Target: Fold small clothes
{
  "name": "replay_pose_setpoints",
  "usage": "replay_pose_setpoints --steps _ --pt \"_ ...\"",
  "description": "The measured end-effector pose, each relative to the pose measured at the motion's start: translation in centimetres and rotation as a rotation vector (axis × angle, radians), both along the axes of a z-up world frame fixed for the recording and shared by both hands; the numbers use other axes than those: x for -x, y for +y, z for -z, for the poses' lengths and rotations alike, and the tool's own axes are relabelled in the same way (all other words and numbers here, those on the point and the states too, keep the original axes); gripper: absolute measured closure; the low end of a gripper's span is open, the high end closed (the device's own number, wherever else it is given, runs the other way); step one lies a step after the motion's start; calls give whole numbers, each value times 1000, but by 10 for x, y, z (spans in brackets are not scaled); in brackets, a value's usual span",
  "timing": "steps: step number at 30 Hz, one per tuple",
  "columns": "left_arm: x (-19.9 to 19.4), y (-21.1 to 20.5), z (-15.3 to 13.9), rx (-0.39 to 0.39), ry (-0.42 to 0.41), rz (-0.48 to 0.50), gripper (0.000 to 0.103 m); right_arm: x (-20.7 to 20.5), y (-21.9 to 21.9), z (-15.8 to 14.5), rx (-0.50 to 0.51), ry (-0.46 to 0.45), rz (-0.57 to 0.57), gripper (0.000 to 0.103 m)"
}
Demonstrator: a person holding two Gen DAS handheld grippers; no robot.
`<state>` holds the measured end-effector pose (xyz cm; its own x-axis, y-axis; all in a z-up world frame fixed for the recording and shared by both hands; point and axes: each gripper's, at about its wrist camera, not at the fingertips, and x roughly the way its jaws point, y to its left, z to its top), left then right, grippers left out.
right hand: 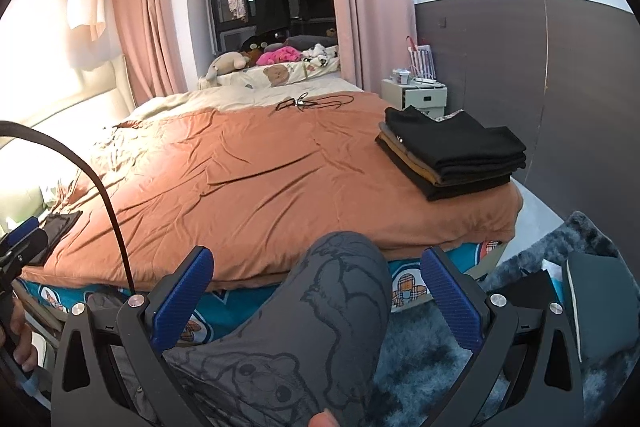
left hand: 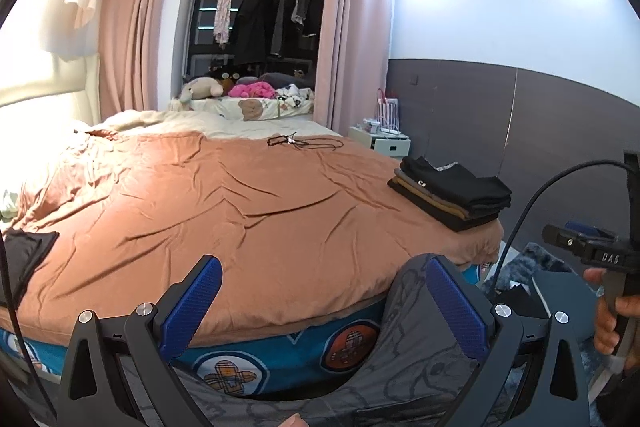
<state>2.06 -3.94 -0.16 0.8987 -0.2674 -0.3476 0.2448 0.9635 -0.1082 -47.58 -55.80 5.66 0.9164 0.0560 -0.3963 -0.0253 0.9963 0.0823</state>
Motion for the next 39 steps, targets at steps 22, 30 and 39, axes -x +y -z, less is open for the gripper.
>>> replay_pose_setpoints --steps 22,30,39 --pt "3 8 1 13 3 -21 0 -6 14 7 73 -2 31 0" --pt "5 10 1 14 0 -20 0 -6 11 6 63 -3 34 0" --pt "5 11 0 17 -5 -16 0 -8 6 6 67 -2 34 0"
